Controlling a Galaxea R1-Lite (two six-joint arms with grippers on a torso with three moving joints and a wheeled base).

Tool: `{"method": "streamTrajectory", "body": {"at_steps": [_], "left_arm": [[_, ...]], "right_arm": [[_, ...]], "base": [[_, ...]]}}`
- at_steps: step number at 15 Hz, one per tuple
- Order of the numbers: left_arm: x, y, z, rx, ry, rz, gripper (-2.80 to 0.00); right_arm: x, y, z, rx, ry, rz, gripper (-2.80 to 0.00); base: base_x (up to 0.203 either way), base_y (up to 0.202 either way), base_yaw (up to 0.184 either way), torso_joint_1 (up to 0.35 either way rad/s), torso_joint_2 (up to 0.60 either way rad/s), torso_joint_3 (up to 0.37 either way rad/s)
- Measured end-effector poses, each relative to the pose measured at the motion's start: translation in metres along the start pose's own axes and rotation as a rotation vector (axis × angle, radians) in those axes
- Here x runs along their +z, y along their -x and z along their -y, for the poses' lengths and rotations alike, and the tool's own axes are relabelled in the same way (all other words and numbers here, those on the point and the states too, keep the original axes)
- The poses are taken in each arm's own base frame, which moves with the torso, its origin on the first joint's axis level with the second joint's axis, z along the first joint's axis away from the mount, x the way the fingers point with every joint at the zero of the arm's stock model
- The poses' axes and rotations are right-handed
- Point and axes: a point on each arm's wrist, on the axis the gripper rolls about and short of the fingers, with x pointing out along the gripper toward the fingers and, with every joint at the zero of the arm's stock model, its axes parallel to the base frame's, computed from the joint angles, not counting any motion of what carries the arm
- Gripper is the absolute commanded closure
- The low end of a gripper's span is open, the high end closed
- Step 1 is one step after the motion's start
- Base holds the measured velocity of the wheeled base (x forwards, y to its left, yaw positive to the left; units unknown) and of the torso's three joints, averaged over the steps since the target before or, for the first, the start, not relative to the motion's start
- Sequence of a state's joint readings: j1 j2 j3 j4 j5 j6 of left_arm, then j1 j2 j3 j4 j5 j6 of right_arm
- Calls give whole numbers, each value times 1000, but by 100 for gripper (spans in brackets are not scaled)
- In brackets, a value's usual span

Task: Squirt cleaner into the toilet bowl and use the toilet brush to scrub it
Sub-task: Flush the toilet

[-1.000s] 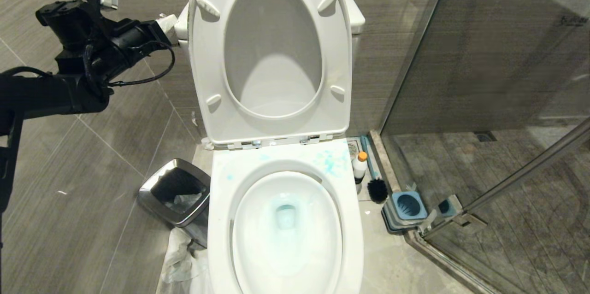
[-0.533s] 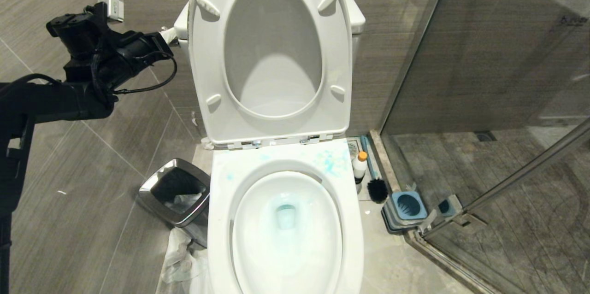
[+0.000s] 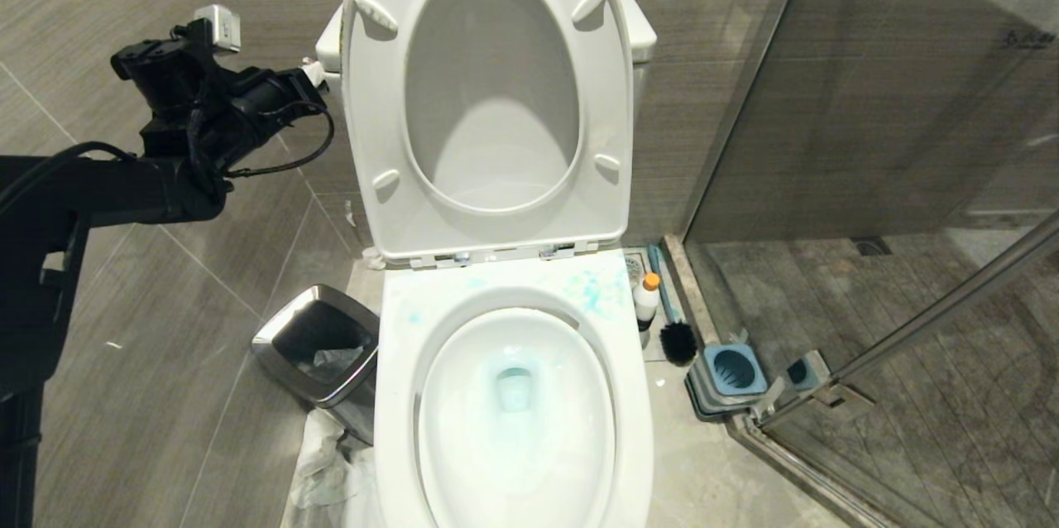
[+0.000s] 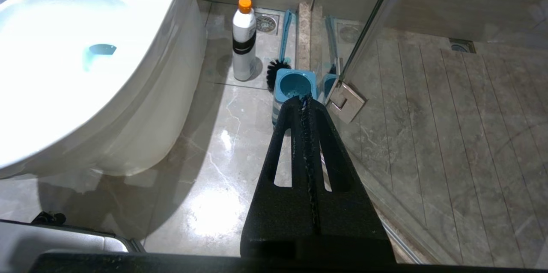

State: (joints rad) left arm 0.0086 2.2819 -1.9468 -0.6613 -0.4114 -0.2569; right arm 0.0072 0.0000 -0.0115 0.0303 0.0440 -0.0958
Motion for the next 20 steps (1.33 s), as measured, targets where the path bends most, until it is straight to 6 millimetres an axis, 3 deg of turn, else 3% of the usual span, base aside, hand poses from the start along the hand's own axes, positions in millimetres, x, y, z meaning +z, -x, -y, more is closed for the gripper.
{"method": "streamTrajectory", "body": {"at_steps": [9,20], "left_arm": [[-44,-10,-1,52,55,-101,0],[-62,-11,-9,67,79,-143,0]], "right_arm": [[0,0,0,0,0,-1,0],[0,0,0,0,0,-1,0]], "base": [[0,0,0,0,0,0],[0,0,0,0,0,0]]}}
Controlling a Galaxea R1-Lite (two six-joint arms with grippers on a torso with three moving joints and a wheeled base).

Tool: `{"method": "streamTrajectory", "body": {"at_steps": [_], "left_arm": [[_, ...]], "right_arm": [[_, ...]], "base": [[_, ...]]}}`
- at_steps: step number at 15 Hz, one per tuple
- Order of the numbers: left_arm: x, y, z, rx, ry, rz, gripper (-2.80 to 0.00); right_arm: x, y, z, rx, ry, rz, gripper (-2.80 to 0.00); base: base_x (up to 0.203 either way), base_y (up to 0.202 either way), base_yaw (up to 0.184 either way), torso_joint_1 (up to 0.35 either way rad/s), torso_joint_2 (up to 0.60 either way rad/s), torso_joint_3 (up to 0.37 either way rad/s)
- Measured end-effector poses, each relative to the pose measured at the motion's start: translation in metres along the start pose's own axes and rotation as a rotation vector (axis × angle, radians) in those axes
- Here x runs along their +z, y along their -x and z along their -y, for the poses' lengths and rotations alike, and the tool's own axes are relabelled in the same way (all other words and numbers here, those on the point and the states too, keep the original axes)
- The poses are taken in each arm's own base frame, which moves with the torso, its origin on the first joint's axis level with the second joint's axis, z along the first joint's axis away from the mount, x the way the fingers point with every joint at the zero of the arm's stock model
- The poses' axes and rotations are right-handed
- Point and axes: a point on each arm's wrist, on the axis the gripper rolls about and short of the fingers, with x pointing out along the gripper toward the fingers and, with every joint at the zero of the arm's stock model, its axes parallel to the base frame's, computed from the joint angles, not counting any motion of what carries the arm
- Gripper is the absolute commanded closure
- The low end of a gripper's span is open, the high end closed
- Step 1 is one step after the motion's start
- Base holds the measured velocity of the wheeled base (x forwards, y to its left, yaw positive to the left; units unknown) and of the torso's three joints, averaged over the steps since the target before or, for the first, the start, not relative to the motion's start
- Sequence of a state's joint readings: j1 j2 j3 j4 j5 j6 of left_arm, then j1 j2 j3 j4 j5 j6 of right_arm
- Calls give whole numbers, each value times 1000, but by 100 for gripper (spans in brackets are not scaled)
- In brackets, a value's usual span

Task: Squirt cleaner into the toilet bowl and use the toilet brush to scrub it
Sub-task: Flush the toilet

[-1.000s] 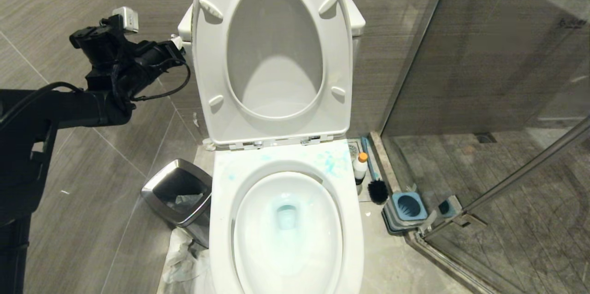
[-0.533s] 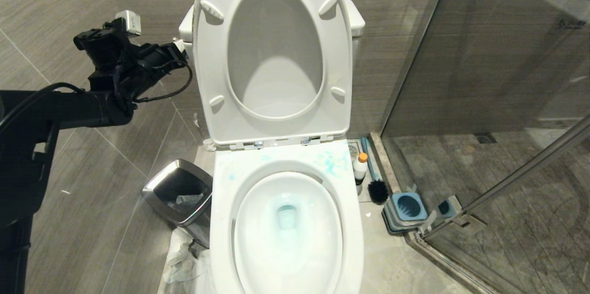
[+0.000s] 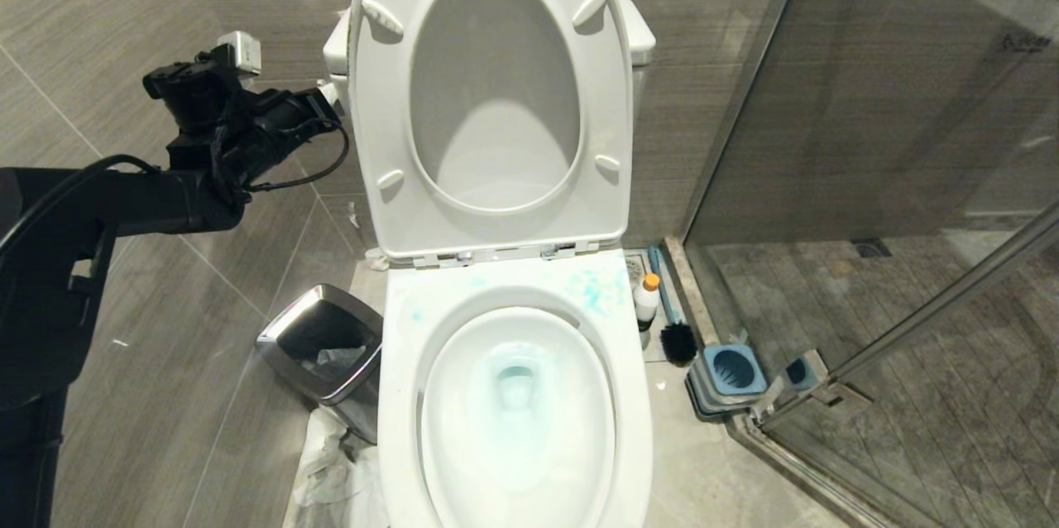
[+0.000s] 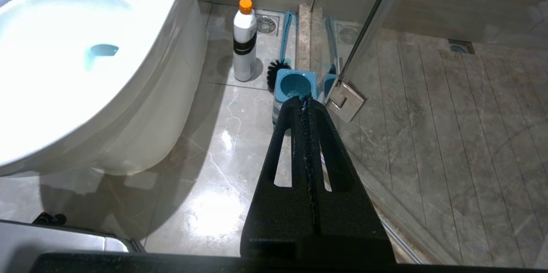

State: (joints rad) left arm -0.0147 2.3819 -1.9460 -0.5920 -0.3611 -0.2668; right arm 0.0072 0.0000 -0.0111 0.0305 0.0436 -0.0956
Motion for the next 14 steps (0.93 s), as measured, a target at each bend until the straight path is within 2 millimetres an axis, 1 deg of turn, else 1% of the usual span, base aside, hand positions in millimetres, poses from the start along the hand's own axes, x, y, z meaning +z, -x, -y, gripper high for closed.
{"method": "streamTrajectory", "body": {"at_steps": [4,14], "left_arm": [[3,1,0,1,-6,8,0],[34,10,12,-14,-33,64,0]], "right_arm": [[0,0,0,0,0,0,0],[0,0,0,0,0,0,0]], "base": [[0,0,0,0,0,0],[0,0,0,0,0,0]]}}
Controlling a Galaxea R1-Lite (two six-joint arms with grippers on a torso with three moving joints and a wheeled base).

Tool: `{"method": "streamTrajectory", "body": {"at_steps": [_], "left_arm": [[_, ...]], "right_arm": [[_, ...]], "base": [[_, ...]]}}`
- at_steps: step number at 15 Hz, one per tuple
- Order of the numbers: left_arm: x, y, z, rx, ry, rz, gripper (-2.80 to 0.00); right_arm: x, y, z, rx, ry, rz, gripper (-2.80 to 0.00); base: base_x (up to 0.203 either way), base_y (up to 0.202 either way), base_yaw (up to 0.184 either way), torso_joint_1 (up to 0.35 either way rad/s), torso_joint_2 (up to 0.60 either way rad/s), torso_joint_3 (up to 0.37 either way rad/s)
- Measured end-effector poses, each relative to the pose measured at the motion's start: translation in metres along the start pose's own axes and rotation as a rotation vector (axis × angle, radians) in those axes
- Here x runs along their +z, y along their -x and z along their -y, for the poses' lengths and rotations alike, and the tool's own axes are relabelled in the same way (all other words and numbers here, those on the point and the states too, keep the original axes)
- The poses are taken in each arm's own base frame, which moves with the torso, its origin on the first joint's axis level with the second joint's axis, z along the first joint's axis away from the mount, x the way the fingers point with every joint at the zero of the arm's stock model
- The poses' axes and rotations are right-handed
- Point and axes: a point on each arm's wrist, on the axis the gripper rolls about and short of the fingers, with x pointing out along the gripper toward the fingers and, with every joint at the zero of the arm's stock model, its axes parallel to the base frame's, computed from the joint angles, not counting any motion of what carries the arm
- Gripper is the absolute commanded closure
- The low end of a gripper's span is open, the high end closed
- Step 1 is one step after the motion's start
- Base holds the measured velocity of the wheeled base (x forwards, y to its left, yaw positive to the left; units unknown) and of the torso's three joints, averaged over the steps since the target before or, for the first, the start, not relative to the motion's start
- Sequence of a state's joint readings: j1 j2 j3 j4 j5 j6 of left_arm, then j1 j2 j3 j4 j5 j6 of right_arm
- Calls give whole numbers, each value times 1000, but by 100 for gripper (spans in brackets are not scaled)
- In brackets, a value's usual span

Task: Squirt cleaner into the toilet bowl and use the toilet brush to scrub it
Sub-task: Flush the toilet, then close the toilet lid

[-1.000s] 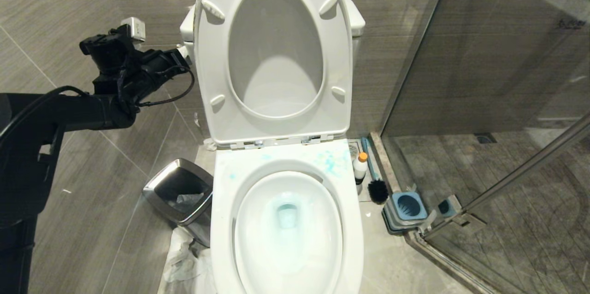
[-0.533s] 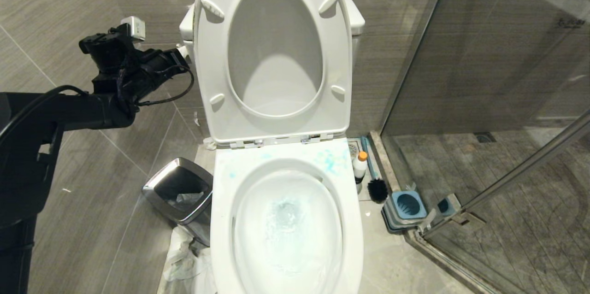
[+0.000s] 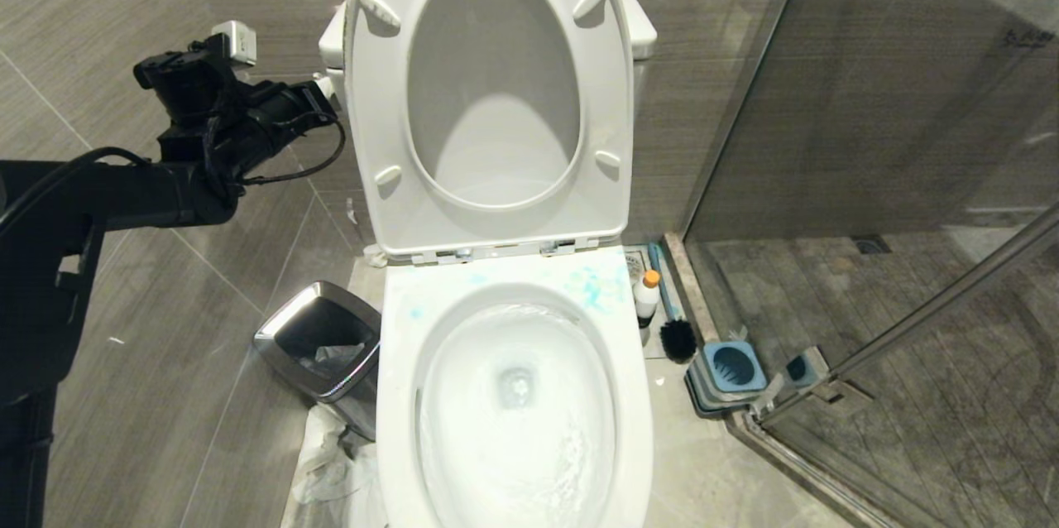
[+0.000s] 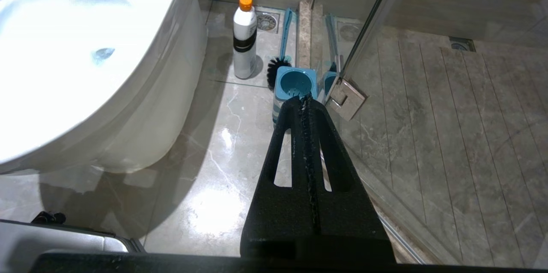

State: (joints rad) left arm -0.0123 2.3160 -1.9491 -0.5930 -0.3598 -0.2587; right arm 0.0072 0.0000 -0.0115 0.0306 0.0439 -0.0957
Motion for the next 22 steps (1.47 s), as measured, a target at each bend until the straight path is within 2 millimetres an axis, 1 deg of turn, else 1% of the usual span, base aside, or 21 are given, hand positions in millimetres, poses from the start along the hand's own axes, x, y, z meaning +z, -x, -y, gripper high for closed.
{"method": "streamTrajectory", "body": {"at_steps": [4,7,8,10,14,16,19,22], "left_arm": [[15,4,7,-8,-7,26,0],[38,11,16,-16,-17,63,0],[51,16,21,-24,-25,88,0],[84,29,34,-47,-49,156,0],[145,64,56,-62,-98,275,0],[166,78,69,-78,-117,321,0],[184,91,78,-111,-108,355,0],[188,95,79,-208,-101,321,0]], "right_arm": [[0,0,0,1,0,0,0],[0,0,0,0,0,0,0],[0,0,0,0,0,0,0],[0,0,0,0,0,0,0],[0,0,0,0,0,0,0],[0,0,0,0,-1,0,0],[0,0,0,1,0,0,0],[0,0,0,0,0,-1,0]], "base": [[0,0,0,0,0,0],[0,0,0,0,0,0],[0,0,0,0,0,0],[0,0,0,0,0,0],[0,0,0,0,0,0],[0,0,0,0,0,0],[0,0,0,0,0,0],[0,0,0,0,0,0]]}}
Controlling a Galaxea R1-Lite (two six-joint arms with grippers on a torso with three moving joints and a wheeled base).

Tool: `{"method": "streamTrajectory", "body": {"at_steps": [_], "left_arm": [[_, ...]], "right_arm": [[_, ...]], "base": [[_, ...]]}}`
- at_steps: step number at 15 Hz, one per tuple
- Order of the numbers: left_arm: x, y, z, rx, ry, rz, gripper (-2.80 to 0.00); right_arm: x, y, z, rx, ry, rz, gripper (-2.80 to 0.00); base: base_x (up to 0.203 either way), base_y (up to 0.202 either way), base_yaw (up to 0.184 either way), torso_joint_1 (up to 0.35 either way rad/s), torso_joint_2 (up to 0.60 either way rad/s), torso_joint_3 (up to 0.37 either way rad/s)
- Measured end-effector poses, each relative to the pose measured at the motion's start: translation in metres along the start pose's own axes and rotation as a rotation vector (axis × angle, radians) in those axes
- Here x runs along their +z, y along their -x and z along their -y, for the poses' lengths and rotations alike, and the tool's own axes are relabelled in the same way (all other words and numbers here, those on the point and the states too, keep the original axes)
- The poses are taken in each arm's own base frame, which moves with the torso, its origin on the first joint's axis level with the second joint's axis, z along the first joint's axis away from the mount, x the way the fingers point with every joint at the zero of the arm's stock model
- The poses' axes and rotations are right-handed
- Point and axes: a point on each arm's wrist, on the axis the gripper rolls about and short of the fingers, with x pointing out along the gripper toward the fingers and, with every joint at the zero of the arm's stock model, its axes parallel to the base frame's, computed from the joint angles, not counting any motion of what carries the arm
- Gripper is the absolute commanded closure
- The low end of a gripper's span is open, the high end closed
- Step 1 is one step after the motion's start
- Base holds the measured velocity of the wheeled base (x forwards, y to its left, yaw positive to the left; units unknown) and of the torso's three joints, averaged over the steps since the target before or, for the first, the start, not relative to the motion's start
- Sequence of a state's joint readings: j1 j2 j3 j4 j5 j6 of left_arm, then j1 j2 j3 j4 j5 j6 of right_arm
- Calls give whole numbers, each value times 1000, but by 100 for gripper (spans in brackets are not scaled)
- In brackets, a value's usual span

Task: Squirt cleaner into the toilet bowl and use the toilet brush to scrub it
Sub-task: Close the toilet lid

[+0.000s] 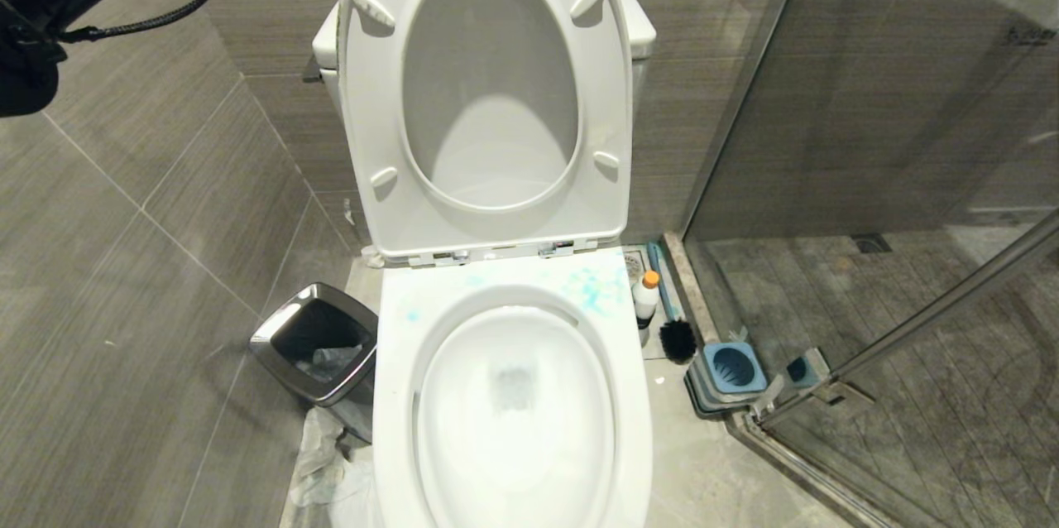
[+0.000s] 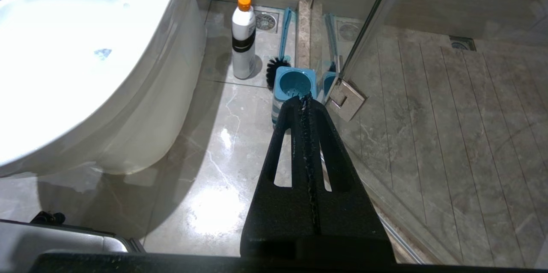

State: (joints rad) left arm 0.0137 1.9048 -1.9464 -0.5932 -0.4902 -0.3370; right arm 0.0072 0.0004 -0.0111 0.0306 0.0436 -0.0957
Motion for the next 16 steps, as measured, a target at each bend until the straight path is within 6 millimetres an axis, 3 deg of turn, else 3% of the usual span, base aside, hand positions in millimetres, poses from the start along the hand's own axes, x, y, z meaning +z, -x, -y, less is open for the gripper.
{"method": "streamTrajectory", "body": {"at_steps": [3,6,10,16], "left_arm": [[-8,-1,-5,-95,-25,-30,0],[-30,-8,-11,-102,-97,-45,0],[-60,-15,-19,-19,-180,-66,0],[-92,-27,-15,36,-217,-100,0]], "right_arm": [[0,0,0,1,0,1,0],[0,0,0,0,0,0,0],[0,0,0,0,0,0,0],[0,0,0,0,0,0,0]], "base": [[0,0,0,0,0,0],[0,0,0,0,0,0],[0,0,0,0,0,0],[0,0,0,0,0,0]]}}
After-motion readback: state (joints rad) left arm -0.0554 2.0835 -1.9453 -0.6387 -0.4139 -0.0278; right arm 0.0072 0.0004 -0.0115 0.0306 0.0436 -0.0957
